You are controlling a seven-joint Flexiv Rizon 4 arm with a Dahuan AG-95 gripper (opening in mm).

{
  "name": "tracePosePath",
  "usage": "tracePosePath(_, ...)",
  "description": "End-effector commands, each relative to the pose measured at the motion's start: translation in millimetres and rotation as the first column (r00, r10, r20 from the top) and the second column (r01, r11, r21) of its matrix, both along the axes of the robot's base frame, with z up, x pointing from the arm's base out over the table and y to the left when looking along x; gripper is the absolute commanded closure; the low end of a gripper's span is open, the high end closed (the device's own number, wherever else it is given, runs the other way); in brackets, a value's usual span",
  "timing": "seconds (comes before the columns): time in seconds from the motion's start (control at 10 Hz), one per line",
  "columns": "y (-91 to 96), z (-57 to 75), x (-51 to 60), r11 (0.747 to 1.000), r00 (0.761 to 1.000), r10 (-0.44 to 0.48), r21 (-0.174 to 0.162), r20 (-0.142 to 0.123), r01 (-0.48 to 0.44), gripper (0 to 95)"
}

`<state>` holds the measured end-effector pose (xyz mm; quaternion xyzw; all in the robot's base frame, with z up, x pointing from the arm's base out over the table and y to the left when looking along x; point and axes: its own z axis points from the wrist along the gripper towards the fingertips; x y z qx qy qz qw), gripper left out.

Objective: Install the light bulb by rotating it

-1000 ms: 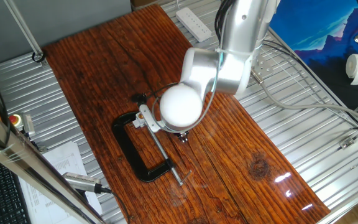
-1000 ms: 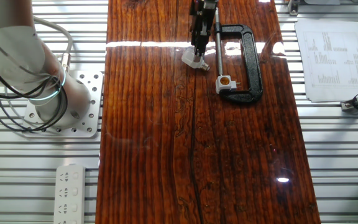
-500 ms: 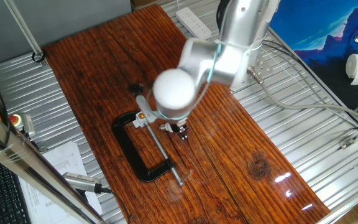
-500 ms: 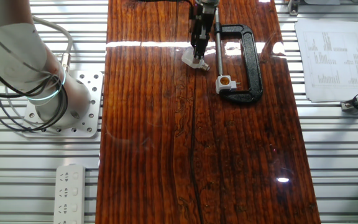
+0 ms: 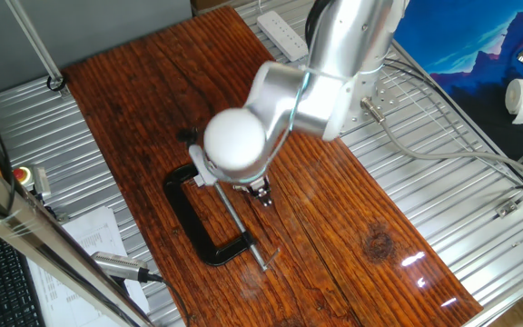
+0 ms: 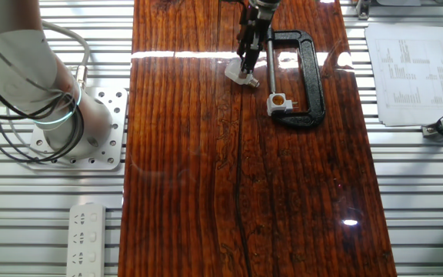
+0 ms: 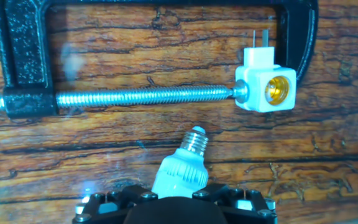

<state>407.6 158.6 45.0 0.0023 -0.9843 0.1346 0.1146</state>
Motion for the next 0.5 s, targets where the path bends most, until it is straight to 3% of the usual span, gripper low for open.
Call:
tracePosePath(0.1,-0.4,-7.8,-0.1,0.995,0.999,0.024,-0.096,0.03,-0.021,19.0)
tracePosePath(0.5,-1.9,-20.6,-1.1,0.991,0.999,-0.003,-0.133,0.033,0.008,19.0)
